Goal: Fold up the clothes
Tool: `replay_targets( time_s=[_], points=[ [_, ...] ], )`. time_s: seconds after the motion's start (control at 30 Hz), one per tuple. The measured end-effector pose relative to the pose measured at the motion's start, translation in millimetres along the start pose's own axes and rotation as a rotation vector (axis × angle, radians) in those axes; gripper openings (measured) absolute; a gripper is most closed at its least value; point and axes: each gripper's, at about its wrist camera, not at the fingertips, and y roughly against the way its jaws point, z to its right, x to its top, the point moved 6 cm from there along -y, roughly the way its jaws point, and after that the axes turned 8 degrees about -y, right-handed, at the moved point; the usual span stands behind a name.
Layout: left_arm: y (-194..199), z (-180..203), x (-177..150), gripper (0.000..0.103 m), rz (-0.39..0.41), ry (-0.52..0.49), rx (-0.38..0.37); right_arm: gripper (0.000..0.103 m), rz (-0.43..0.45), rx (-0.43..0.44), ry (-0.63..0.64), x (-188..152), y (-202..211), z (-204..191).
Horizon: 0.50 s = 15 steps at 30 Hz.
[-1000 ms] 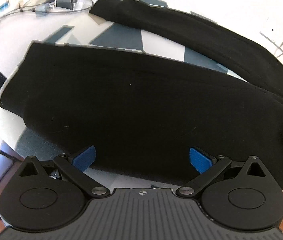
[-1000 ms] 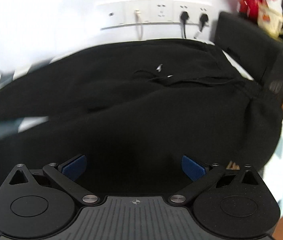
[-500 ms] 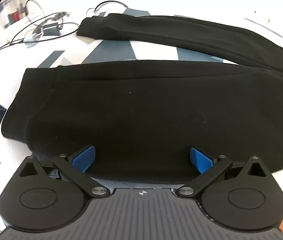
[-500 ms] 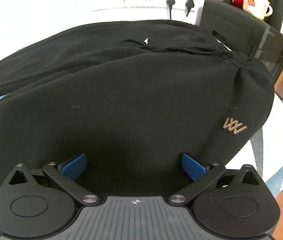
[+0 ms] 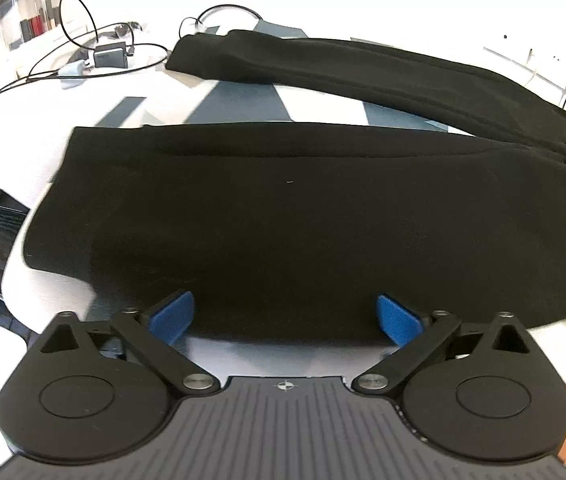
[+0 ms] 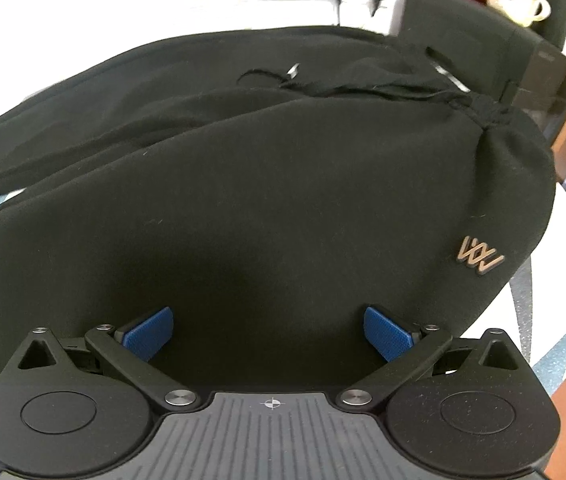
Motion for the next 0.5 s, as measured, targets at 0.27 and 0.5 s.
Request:
replay_targets(
  time_s=[0.27,0.5],
  points=[
    [12,-21,-9,0.075,0.030,0.151,-0.065,0.102,-0.032,0.192,-0.078,-18,26,-1],
    [29,-6,-19,0.070,0.017,0.290,-0.200,0.097,-0.026,0.240,-0.142,-11,34,8]
  ],
)
